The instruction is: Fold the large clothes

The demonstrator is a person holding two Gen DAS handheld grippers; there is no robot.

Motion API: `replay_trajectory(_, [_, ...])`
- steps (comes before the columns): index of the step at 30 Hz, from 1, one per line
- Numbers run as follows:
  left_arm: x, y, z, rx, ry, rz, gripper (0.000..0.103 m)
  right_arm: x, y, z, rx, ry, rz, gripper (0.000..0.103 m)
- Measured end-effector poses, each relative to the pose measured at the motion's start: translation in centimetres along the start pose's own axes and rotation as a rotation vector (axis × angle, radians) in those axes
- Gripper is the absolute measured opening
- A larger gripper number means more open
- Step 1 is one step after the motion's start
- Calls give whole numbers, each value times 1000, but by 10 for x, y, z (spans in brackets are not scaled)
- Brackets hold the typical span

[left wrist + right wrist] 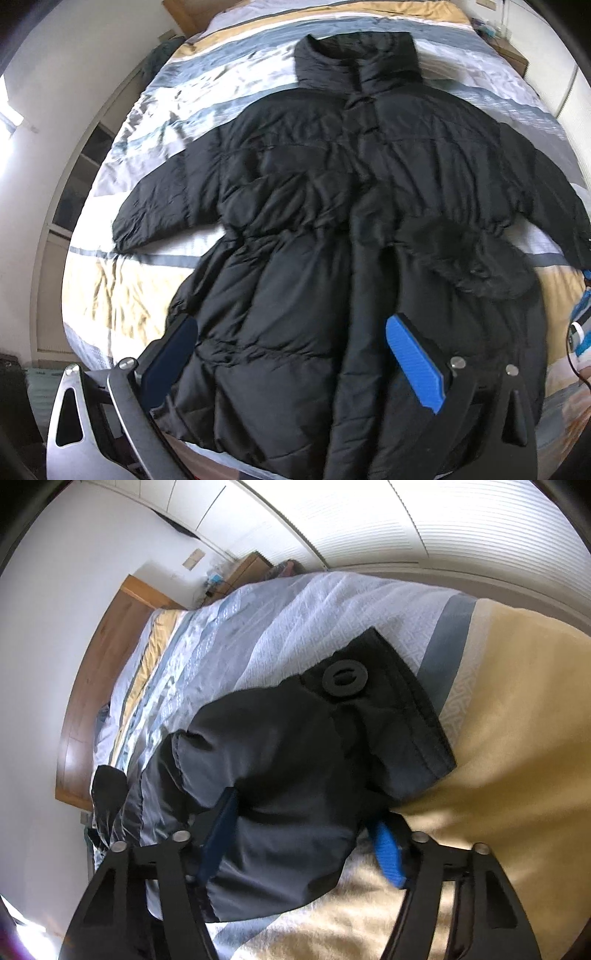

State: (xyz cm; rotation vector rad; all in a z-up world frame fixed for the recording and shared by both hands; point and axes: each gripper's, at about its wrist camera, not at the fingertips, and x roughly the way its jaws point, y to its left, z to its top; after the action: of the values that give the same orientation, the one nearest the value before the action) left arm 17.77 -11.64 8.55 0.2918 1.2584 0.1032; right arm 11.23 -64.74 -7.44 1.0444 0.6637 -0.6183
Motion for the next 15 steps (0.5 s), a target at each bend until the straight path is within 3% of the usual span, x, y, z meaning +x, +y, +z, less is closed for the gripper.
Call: replay_trajectory(15, [1,-45,13,64,7,-28,103,-3,10,9,-119,-38,-49,25])
